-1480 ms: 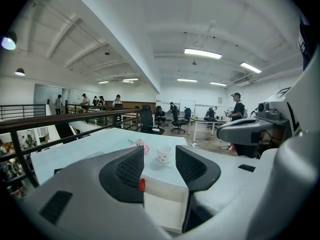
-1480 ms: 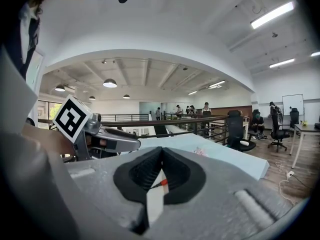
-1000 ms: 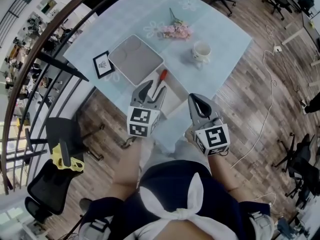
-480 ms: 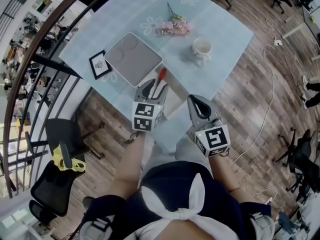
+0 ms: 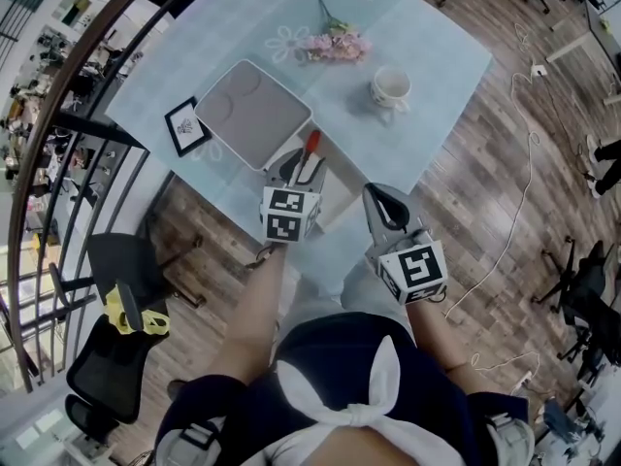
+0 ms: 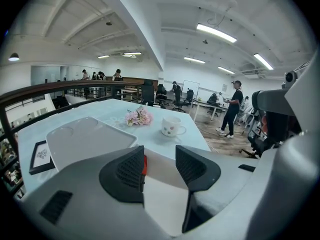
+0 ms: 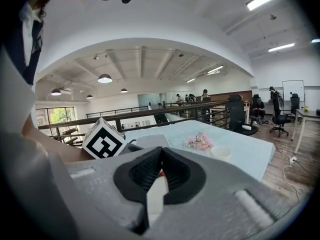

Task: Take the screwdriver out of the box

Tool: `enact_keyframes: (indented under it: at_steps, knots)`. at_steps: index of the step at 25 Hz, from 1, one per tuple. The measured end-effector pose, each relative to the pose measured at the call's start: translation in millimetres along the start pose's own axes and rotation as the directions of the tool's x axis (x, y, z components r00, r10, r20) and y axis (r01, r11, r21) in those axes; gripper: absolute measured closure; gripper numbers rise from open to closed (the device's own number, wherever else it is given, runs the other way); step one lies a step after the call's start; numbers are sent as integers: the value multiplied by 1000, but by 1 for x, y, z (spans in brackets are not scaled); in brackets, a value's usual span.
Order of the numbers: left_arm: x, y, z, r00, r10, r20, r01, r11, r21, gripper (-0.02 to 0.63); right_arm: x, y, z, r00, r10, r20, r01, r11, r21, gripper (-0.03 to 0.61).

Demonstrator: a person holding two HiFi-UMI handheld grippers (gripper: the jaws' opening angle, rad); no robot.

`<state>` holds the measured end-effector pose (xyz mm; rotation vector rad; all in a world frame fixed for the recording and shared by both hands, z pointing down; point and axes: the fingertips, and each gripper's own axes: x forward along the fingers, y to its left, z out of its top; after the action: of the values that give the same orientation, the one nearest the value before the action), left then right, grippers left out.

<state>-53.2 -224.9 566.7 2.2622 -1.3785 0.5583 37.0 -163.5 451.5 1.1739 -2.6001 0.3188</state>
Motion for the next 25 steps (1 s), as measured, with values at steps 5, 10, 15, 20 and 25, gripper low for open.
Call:
enact_keyframes:
  at_steps: [5, 10, 15, 20, 25]
  knots:
    - [20, 5, -7, 999, 1, -51, -1, 1000, 2, 422, 6, -6, -5, 1000, -9, -12, 9, 1000, 6, 580]
    - [35, 10, -14, 994, -2, -112, 2, 1000, -2, 422, 13, -13, -6, 1000, -21, -17, 21, 1000, 10, 580]
    - [51, 13, -23, 986, 1, -169, -2, 1000, -8, 422, 16, -20, -7, 999, -32, -20, 32, 999, 13, 580]
    - [64, 18, -29, 976, 11, -220, -12, 1000, -4, 422, 19, -26, -7, 999, -41, -23, 42, 999, 18, 580]
    - [77, 24, -40, 963, 16, -270, -19, 1000, -9, 422, 25, -30, -9, 999, -44, -24, 44, 999, 19, 580]
